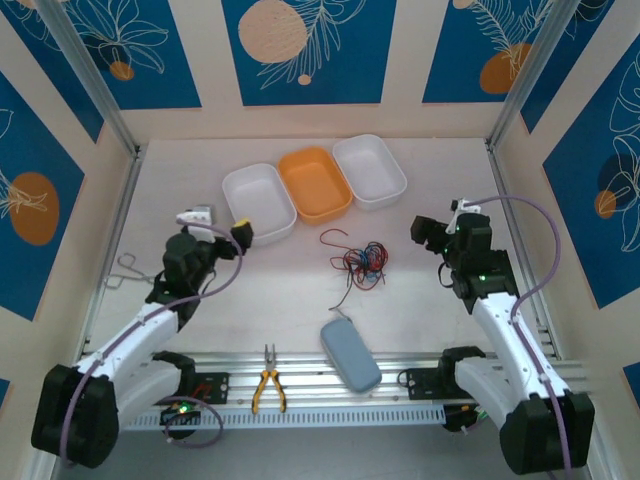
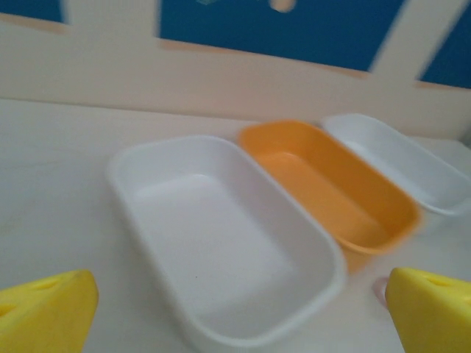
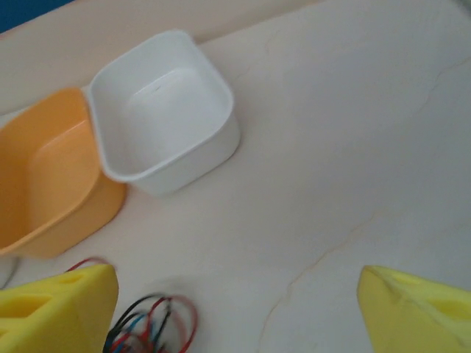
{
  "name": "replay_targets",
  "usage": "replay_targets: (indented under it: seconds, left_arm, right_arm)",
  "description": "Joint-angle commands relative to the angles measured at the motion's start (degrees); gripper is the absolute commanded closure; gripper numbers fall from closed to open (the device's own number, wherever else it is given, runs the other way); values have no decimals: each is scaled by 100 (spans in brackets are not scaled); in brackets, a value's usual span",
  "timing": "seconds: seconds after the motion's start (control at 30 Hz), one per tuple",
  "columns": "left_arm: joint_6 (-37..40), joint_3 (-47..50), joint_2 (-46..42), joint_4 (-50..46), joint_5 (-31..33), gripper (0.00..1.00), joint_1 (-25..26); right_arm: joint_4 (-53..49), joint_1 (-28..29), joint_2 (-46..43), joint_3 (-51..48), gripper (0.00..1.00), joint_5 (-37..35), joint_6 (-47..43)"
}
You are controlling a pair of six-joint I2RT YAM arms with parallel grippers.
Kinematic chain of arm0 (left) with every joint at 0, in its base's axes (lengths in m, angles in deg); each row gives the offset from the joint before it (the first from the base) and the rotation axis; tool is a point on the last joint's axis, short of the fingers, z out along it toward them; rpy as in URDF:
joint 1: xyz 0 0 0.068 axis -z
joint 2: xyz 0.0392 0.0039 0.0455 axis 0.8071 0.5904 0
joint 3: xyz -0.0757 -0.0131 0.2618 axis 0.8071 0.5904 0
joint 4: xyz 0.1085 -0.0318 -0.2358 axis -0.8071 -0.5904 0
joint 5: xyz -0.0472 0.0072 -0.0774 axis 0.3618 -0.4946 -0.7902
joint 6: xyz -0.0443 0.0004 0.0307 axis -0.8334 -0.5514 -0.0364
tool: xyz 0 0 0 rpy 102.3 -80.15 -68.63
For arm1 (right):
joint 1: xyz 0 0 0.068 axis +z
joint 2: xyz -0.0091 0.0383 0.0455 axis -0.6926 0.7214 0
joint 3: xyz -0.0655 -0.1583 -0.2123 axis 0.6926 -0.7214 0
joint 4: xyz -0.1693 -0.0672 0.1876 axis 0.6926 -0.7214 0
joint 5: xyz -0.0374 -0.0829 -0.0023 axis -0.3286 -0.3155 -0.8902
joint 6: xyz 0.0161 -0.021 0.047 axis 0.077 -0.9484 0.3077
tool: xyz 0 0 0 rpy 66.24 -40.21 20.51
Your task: Untangle the cables
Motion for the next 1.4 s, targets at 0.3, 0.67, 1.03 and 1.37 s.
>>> replay_targets:
  seconds: [0.3,0.67,1.03,1.37]
  left_arm:
    - [128,-1582,2300,-474,-1495,0,1705]
    - [731,-2466,3515,-1055,-1969,9,2154]
    - [932,-2851,4185,-1197,-2294,23,2395]
    - [655,-2925,4511,-769,-2328,74,2401]
  right_arm:
    - [-1886,1569,462,488,42,500,1614]
    - [-2022,1914,1737,1009,41,551,2033]
    - [-2231,1909,2818,1692,37,364,1887]
    - [-2129,1853,3751,1946,41,414,1864]
